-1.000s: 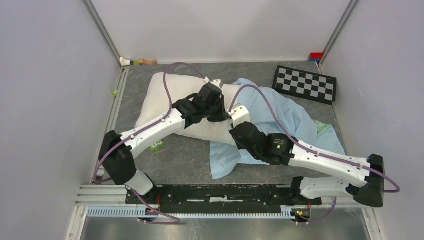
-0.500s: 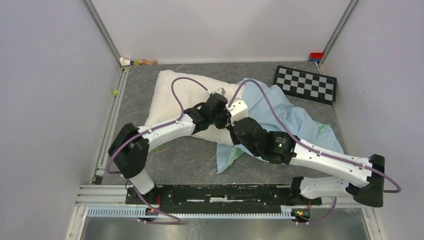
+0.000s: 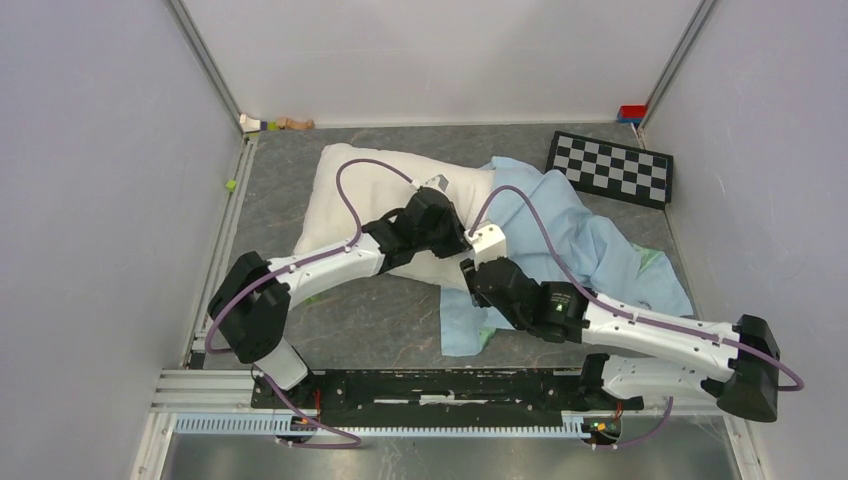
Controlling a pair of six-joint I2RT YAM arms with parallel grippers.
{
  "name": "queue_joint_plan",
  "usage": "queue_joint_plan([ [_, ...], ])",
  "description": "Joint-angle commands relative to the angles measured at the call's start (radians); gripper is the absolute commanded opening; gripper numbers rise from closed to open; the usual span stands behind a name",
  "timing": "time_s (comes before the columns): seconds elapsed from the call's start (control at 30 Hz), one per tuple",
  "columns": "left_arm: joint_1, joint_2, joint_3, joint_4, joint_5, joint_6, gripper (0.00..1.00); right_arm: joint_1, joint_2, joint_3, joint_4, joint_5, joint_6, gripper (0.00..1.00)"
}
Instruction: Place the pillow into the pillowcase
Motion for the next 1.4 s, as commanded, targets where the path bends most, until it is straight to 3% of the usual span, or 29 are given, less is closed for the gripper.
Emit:
queue_joint_plan([
  [0.0,0.018,-0.022,0.011,0.024,0.046,-0.056,0.02,0.004,-0.066,0.028,-0.029,0.033,0.02,0.55],
  [0.13,0.018,-0.034,-0.005,0.025,0.04,-0.055,0.02,0.01,-0.063,0.073,-0.136,0.137,-0.03,0.83],
  [0.23,0.018,-0.042,-0.001,0.007,0.042,-0.039,0.02,0.01,-0.056,0.071,-0.176,0.206,-0.085,0.95],
  [0.47,0.018,-0.076,0.033,-0.05,0.042,0.005,0.02,0.01,-0.007,-0.026,-0.095,0.178,-0.218,0.98],
  [0.73,0.018,-0.115,0.078,-0.094,0.07,0.034,0.02,-0.01,0.222,0.004,0.061,0.272,-0.331,0.98],
  [0.77,0.02,-0.121,0.084,-0.099,0.074,0.039,0.02,-0.02,0.236,0.025,0.056,0.28,-0.327,0.94],
  [0.8,0.021,-0.129,0.092,-0.111,0.075,0.049,0.02,-0.026,0.243,0.044,0.051,0.288,-0.322,0.83],
  [0.83,0.024,-0.141,0.103,-0.13,0.072,0.06,0.04,-0.032,0.242,0.063,0.047,0.298,-0.318,0.65],
  [0.9,0.039,-0.176,0.116,-0.168,0.058,0.086,0.12,-0.048,0.227,0.094,0.037,0.293,-0.312,0.29],
  [0.97,0.07,-0.233,0.11,-0.191,0.053,0.1,0.24,-0.072,0.215,0.125,0.01,0.262,-0.303,0.06],
  [1.0,0.089,-0.265,0.106,-0.208,0.048,0.109,0.3,-0.085,0.211,0.141,-0.009,0.249,-0.294,0.0],
  [1.17,0.127,-0.447,0.114,-0.327,-0.011,0.192,0.57,-0.137,0.173,0.19,-0.056,0.126,-0.25,0.0],
  [1.37,0.107,-0.591,0.013,-0.424,-0.009,0.293,0.64,-0.162,0.191,0.333,-0.126,0.085,-0.23,0.0],
])
